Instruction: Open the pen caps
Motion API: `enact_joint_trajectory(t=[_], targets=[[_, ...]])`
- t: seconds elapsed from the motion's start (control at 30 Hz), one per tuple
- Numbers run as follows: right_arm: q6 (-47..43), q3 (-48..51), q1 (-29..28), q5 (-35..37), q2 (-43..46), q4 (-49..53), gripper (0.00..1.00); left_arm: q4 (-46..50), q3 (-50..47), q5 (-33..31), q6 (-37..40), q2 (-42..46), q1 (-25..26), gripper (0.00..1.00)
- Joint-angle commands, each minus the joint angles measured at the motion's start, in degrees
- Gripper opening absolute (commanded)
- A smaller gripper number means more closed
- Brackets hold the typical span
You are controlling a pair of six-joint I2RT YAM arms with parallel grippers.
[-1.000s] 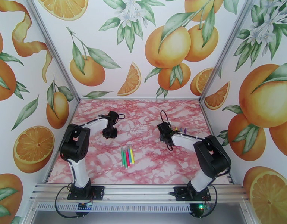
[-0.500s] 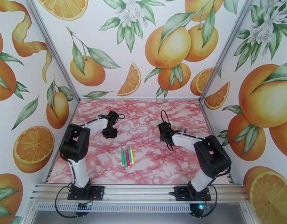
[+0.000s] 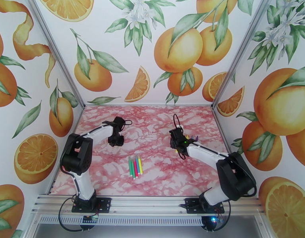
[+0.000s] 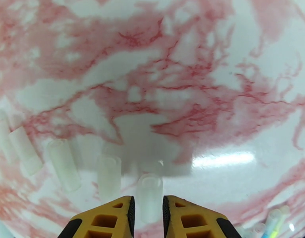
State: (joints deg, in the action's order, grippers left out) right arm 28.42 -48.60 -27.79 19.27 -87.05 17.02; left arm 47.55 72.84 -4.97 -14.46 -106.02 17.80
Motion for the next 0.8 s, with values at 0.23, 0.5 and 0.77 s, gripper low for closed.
enact_joint_trajectory(t=[0.23, 0.5, 0.77], targets=[[-3.09, -2.11, -8.88, -6.61, 4.91, 7.13, 0.36, 1.38, -0.22, 4.17, -0.04, 11.55, 0.07, 0.33], [-1.89, -2.71, -16.45, -13.08, 4.76, 6.28, 0.37, -2.64, -7.99, 7.74, -1.33, 21.52, 0.07, 0.38], [0.12, -4.30, -22.16, -18.43, -0.12, 3.96, 0.38, -8.00, -20.03, 11.66, -4.34, 33.98, -1.67, 0.47]])
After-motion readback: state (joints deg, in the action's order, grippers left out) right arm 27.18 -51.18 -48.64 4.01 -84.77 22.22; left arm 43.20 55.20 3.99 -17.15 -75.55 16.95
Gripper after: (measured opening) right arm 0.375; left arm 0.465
